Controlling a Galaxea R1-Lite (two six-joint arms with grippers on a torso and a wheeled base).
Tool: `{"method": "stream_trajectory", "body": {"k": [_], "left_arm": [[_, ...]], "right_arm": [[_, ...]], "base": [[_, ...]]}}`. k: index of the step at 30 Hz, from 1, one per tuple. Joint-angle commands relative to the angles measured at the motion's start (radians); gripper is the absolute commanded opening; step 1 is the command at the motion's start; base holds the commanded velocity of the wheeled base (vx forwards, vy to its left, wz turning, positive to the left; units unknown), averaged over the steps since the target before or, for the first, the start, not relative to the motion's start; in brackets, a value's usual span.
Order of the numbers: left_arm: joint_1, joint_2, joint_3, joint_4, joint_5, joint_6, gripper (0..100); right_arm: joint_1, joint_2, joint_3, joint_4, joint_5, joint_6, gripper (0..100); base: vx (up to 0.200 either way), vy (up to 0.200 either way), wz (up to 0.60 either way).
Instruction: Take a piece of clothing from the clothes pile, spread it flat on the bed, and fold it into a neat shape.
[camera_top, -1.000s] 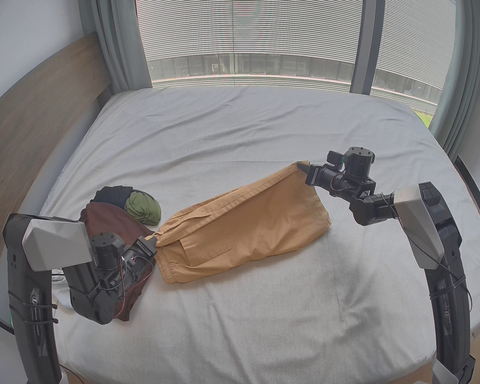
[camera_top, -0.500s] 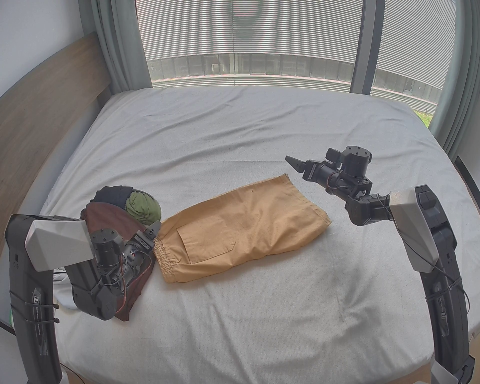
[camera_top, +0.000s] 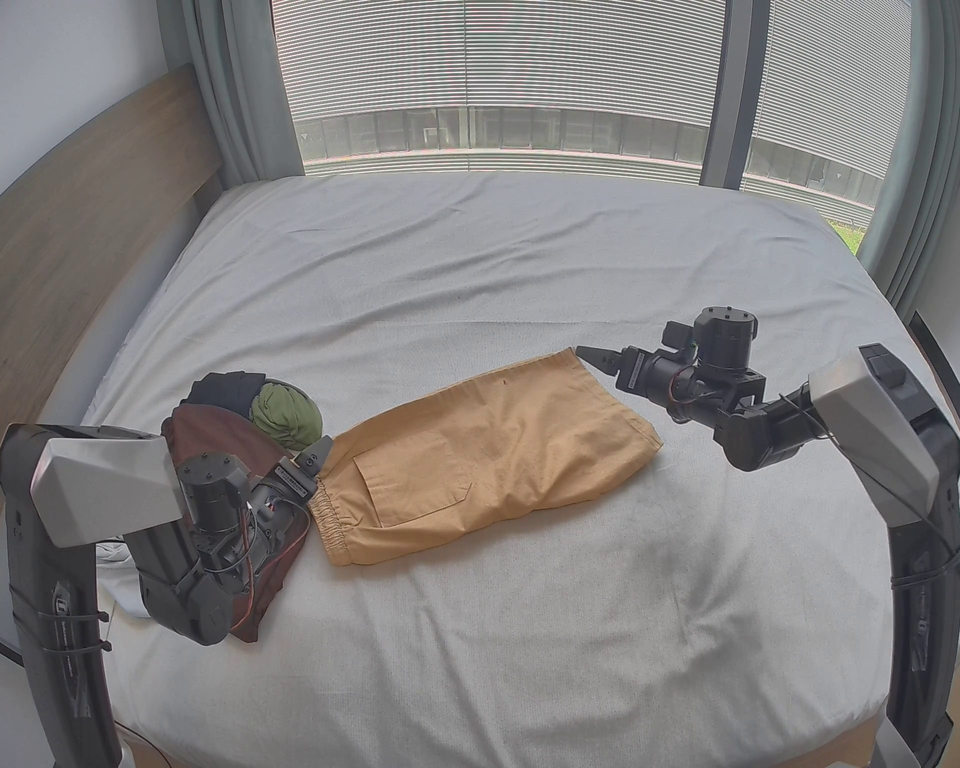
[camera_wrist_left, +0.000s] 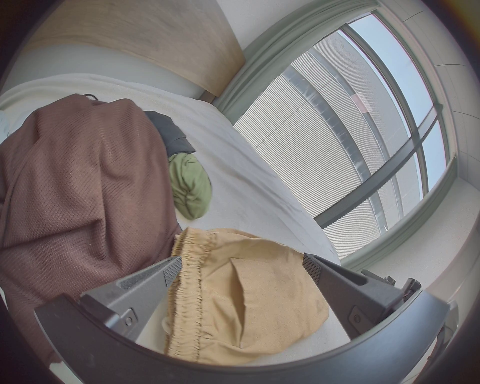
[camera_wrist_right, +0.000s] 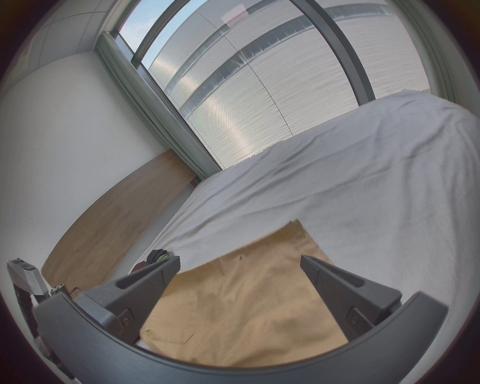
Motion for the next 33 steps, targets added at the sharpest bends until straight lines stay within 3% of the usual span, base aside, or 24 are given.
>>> {"method": "stream_trajectory", "body": {"k": [1, 4, 9, 16, 22, 33], "left_arm": [[-0.066, -0.162, 0.067, 0.000, -0.020, 0.073, 100], [-0.079, -0.184, 0.078, 0.000, -0.066, 0.186, 100], [-0.112, -0.208, 0.061, 0.000, -0.144, 0.213, 100], [-0.121, -0.182, 0.085, 0.000, -0.149, 0.222, 100], [-0.097, -0.178, 0.085, 0.000, -0.149, 0.232, 100], [-0.060, -0.176, 0.090, 0.000, -0.147, 0.321, 100]], "right_arm": [[0.004, -0.260, 0.311, -0.075, 0.021, 0.045, 100], [-0.004, -0.260, 0.403, -0.147, 0.022, 0.045, 100], [-0.024, -0.256, 0.475, -0.245, 0.025, 0.074, 100], [-0.015, -0.254, 0.560, -0.268, 0.045, 0.094, 100], [-0.006, -0.211, 0.647, -0.380, 0.045, 0.091, 100], [-0.023, -0.085, 0.633, -0.417, 0.044, 0.088, 100]], "base": [[0.000, 0.000, 0.00], [0.000, 0.000, 0.00], [0.000, 0.000, 0.00], [0.000, 0.000, 0.00], [0.000, 0.000, 0.00], [0.000, 0.000, 0.00]]}}
